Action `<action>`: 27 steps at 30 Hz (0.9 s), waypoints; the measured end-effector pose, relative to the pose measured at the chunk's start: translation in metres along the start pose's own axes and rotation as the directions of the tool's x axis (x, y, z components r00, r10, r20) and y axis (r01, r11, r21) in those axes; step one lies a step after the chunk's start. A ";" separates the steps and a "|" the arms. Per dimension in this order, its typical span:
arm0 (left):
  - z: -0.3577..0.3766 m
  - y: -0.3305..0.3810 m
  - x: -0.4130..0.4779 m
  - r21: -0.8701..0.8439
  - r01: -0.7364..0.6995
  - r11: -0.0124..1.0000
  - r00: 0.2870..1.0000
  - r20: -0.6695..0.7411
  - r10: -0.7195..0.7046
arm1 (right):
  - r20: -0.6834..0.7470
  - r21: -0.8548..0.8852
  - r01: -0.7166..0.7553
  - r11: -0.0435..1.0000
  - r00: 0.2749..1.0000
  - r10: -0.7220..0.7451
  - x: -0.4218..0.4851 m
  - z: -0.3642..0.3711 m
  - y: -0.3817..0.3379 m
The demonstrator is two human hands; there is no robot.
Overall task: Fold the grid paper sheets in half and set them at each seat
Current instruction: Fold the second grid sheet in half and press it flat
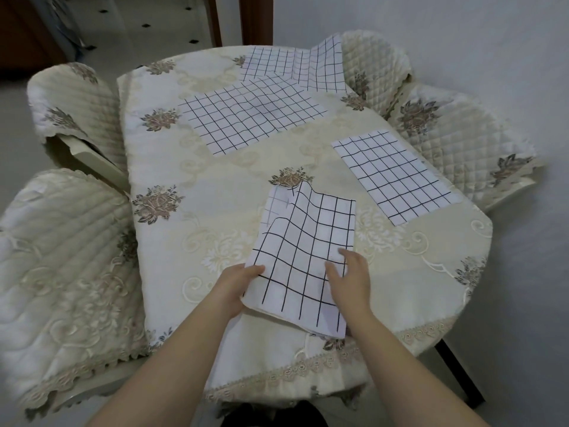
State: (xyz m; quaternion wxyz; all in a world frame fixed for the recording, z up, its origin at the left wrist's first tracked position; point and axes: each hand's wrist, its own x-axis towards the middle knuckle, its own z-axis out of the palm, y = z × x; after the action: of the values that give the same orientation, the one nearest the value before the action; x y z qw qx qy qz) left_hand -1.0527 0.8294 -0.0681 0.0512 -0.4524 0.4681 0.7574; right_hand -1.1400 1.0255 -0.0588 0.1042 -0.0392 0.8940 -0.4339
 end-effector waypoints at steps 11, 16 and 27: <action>0.002 0.032 0.026 0.112 0.003 0.994 0.999 -0.053 0.003 | 0.047 0.099 -0.436 0.895 0.900 0.433 0.054 -0.021 0.011; 0.016 0.046 0.041 0.141 -0.032 0.989 0.989 -0.140 0.052 | 0.108 0.158 -0.506 0.848 0.863 0.494 0.064 -0.017 0.016; 0.014 0.041 0.054 0.068 -0.065 0.996 0.964 -0.252 0.080 | 0.089 0.281 -0.485 0.828 0.873 0.480 0.075 -0.011 0.017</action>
State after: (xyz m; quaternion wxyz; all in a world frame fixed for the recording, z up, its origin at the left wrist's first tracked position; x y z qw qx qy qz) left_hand -1.1141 0.7981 -0.0782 -0.0237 -0.5268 0.5091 0.6802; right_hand -1.2153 1.0323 -0.0764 0.2216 0.2003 0.7993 -0.5214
